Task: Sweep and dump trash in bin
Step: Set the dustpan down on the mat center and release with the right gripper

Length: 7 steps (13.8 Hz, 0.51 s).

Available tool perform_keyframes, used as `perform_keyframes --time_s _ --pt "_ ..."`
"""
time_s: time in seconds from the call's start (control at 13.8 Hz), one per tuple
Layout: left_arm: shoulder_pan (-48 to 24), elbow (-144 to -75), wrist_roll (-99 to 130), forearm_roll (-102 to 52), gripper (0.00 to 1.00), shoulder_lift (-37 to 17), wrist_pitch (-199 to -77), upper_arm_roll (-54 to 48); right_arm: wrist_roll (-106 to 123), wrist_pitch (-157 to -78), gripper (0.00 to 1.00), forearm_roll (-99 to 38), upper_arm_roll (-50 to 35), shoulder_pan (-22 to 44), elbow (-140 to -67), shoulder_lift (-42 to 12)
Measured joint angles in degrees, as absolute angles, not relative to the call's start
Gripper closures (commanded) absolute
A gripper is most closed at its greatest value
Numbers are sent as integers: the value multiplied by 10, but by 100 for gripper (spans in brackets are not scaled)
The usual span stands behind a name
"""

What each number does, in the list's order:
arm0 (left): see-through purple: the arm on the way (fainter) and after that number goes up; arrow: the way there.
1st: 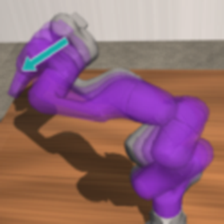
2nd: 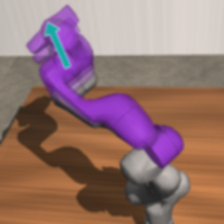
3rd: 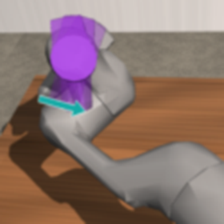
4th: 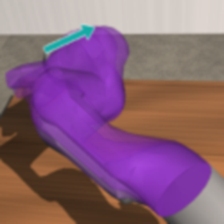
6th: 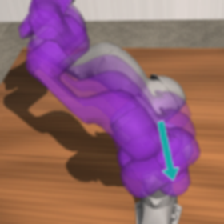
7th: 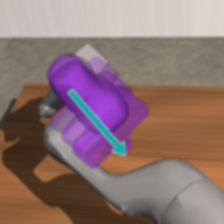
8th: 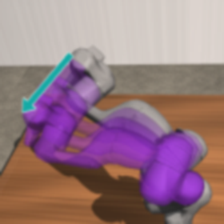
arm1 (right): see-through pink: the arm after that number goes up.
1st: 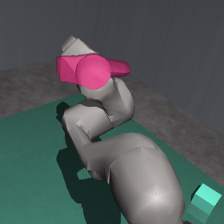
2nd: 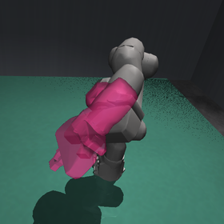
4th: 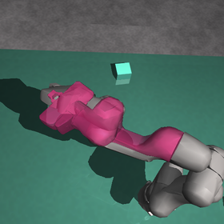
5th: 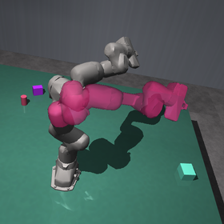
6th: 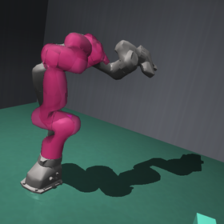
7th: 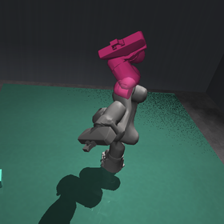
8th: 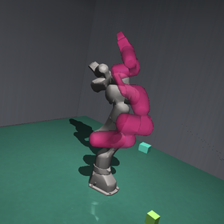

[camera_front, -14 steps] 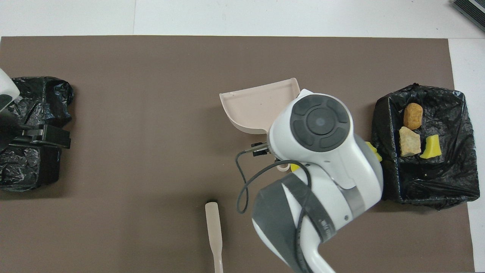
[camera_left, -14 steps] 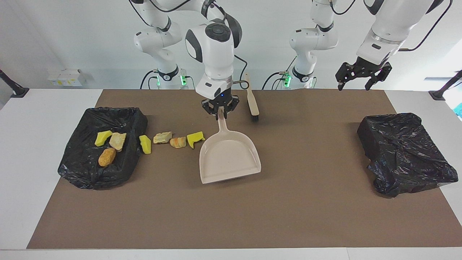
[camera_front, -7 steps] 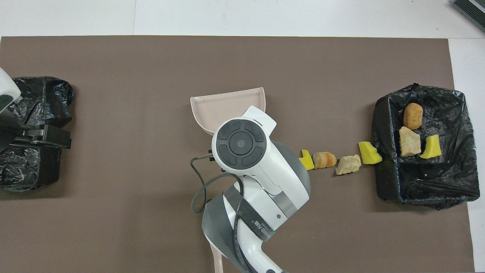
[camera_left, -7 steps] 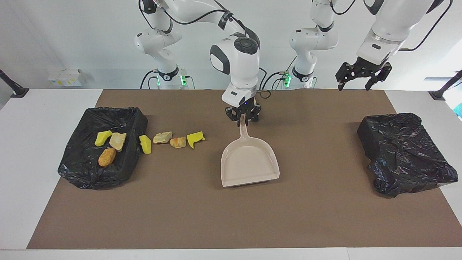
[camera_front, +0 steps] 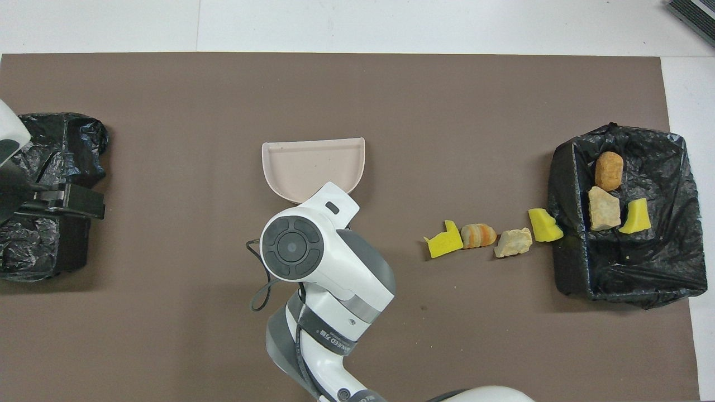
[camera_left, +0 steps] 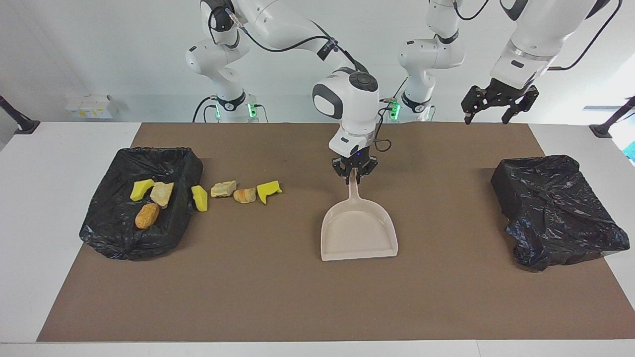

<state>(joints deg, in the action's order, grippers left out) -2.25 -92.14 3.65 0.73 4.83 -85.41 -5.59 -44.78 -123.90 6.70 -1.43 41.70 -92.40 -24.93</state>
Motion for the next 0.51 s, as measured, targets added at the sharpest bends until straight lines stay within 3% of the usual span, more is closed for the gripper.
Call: perform_keyframes --time_s 0.51 --pt "-23 -921 36 7 0 48 -854 -56 -448 -1215 0 68 -14 431 -917 -242"
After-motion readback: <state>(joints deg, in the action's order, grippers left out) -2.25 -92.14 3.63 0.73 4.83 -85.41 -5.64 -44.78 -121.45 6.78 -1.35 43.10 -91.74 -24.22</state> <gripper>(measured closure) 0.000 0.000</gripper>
